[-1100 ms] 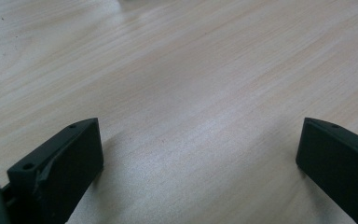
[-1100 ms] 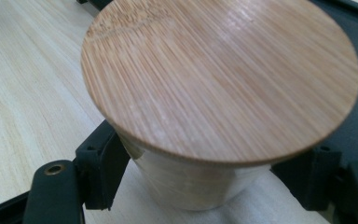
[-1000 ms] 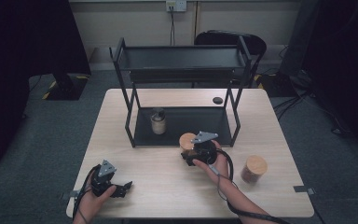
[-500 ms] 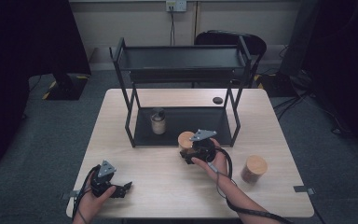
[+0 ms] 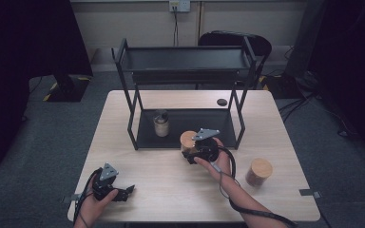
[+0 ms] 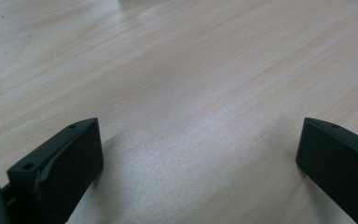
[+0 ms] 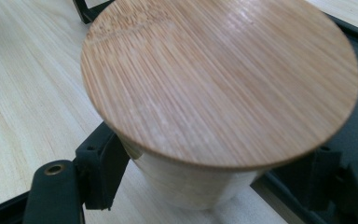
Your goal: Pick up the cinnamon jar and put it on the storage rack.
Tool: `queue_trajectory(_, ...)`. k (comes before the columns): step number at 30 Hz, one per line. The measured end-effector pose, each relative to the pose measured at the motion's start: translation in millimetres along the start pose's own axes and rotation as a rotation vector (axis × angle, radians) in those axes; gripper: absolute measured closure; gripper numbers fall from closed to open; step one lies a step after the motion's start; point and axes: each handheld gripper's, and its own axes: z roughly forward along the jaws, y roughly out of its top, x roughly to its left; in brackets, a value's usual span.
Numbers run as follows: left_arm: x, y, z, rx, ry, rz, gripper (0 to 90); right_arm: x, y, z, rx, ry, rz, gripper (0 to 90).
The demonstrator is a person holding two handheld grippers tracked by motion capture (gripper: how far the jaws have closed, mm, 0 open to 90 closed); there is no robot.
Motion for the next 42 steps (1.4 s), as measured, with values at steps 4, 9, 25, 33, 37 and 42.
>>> queue_trajectory(4, 0.1, 0.0, 0.0, 0.0, -0.001, -0.001, 0.1, -1.9, 1.2, -0.1, 0.001, -0.002, 0.0, 25.1)
queue_trajectory(9, 0.1, 0.0, -0.1, 0.0, -0.001, 0.0, 0.1, -4.8, 2.1, -1.1, 0.008, -0.007, -0.003, 25.1)
queue_trajectory(25, 0.1, 0.0, -0.1, 0.0, -0.001, 0.0, 0.0, -9.1, 8.7, -0.1, 0.011, -0.013, -0.008, 25.1)
queue_trajectory(33, 0.1, 0.0, -0.1, 0.0, -0.001, 0.0, 0.0, -8.8, 10.7, 3.6, 0.023, -0.008, -0.018, 25.1)
queue_trajectory(37, 0.0, 0.0, 0.0, 0.0, 0.0, 0.0, 0.1, -10.4, 12.8, 4.6, 0.026, -0.01, -0.021, 25.1)
queue_trajectory(42, 0.1, 0.0, 0.0, 0.0, -0.001, 0.0, 0.0, -15.4, 16.2, 4.8, 0.022, -0.016, -0.015, 25.1)
